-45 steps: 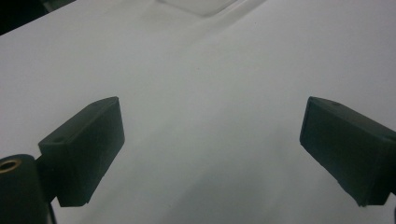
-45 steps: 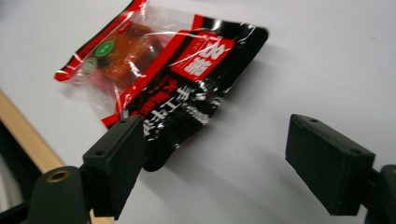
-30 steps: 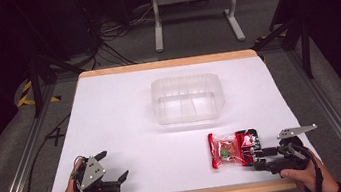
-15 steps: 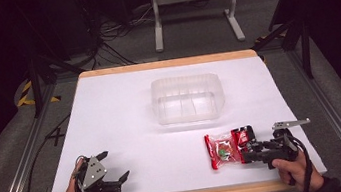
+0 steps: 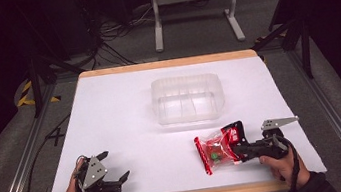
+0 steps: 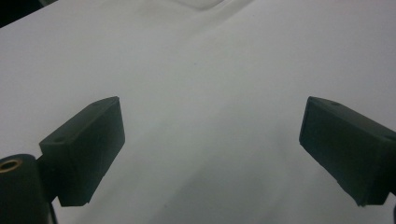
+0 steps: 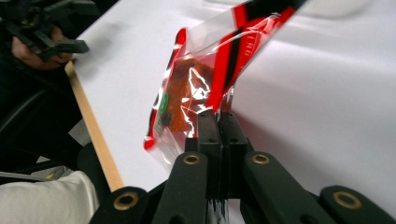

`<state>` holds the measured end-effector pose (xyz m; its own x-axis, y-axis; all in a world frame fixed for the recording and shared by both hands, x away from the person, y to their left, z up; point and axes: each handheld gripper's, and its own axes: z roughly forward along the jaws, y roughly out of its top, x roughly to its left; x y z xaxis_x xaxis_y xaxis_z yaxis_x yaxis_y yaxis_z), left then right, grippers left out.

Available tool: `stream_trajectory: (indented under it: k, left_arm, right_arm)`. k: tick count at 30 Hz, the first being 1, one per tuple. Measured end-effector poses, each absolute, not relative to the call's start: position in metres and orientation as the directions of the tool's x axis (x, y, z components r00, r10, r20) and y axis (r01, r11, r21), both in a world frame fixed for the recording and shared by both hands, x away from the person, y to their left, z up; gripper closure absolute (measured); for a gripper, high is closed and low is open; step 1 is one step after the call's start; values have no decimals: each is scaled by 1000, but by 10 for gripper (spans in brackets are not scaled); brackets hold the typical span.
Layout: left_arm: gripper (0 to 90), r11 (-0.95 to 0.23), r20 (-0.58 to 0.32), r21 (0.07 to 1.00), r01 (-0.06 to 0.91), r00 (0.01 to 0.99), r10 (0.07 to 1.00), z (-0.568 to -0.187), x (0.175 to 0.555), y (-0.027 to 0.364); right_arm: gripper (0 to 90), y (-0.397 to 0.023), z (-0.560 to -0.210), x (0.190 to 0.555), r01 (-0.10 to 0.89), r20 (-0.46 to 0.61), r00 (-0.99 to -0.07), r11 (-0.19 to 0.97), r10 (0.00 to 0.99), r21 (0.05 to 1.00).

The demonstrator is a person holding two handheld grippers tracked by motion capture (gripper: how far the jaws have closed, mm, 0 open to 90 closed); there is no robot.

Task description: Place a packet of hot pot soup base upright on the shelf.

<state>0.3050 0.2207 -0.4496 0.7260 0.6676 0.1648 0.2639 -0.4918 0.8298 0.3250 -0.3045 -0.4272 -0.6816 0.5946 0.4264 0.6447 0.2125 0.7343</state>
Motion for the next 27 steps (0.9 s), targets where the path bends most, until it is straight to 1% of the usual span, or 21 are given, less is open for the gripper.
stream_trajectory:
  k: [3, 10, 12, 16, 22, 27]
  left_arm:
    - [75, -493, 165, 829, 263, 728, 666, -450, 305, 221]
    - [75, -482, 159, 835, 265, 723, 672, -449, 304, 221]
    - [75, -480, 158, 837, 264, 724, 672, -449, 305, 222]
    - [75, -474, 153, 839, 266, 722, 675, -449, 304, 222]
    - [75, -477, 157, 838, 264, 722, 674, -449, 304, 222]
    - [75, -476, 154, 838, 267, 722, 675, -449, 304, 222]
  right_arm:
    - [900, -300, -418, 321, 611, 394, -706, 225, 588, 759]
    - [900, -292, -401, 315, 568, 355, -723, 217, 593, 794]
    - [900, -287, -392, 316, 541, 323, -734, 228, 597, 810]
    - [900, -280, -385, 315, 517, 284, -744, 253, 604, 818]
    - [900, -275, -372, 315, 490, 239, -744, 266, 624, 830]
    - [900, -276, -362, 317, 481, 229, -738, 258, 634, 838]
